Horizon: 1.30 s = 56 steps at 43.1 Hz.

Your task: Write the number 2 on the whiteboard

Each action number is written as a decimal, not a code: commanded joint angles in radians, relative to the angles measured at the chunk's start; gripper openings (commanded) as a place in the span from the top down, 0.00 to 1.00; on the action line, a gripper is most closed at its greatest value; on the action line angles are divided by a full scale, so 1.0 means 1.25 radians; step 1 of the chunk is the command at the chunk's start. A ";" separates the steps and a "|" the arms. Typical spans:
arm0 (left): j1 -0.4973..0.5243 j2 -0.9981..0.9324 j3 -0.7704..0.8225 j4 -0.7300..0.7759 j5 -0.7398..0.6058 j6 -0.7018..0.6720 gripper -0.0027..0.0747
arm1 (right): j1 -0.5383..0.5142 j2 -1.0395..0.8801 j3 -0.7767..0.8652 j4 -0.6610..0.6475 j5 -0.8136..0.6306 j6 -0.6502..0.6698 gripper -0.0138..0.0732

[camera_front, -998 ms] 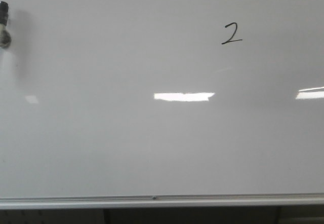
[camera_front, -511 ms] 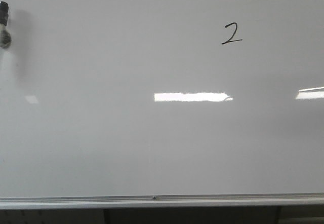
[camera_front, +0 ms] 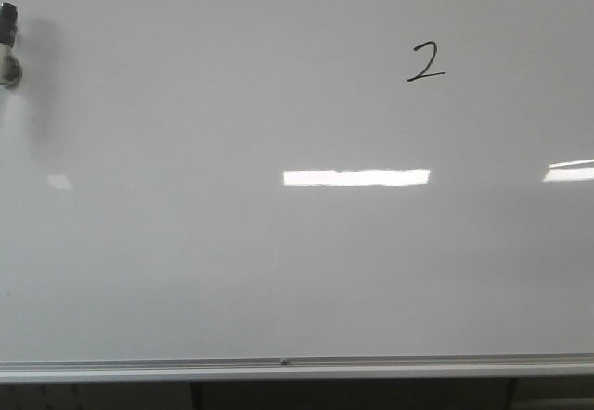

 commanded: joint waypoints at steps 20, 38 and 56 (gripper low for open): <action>0.001 -0.022 0.028 -0.007 -0.061 -0.007 0.99 | -0.008 -0.014 -0.002 0.017 -0.054 -0.001 0.92; 0.001 -0.022 0.028 -0.007 -0.061 -0.007 0.99 | -0.008 -0.014 -0.002 0.025 -0.066 -0.001 0.92; 0.001 -0.022 0.028 -0.007 -0.061 -0.007 0.99 | -0.008 -0.014 -0.002 0.025 -0.066 -0.001 0.92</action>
